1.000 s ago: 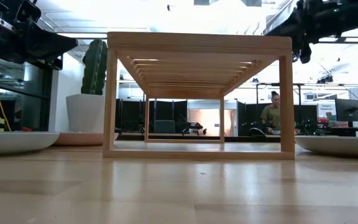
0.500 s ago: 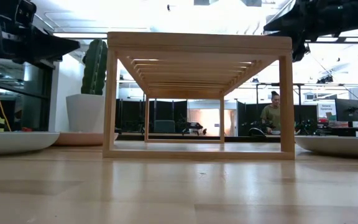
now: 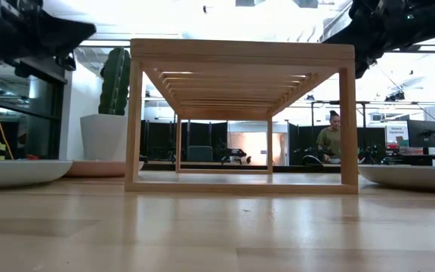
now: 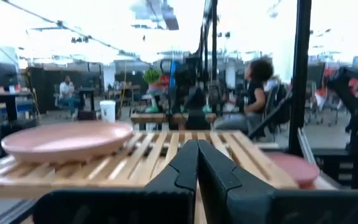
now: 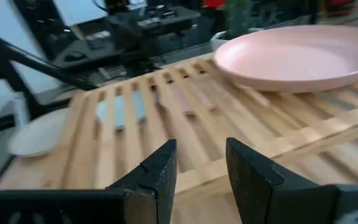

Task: Place and stack plates onto a shelf
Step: Put the left blue plate on the shelf

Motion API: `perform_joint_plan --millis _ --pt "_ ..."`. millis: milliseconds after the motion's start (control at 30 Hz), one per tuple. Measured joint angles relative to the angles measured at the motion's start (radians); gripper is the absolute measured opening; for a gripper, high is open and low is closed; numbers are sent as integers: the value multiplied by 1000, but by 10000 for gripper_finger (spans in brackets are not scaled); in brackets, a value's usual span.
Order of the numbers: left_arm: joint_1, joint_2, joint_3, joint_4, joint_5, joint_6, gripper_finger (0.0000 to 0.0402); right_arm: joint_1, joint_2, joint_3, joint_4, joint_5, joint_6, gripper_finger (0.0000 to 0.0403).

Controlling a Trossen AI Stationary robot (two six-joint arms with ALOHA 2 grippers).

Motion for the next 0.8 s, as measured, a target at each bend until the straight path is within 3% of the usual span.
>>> perform_joint_plan --millis 100,233,400,567,800 --pt "0 0 0 25 9 0 0 0 -2 0 -1 21 -42 92" --pt "0 0 0 40 9 -22 0 0 -9 0 -31 39 -54 16" --pt "0 59 59 -27 -2 -153 24 0 -12 0 -42 40 -28 31" --pt "0 230 178 -180 13 -241 89 0 -12 0 -44 40 -20 28" --pt "-33 573 327 -490 221 -355 170 0 -12 0 -44 40 -20 2"
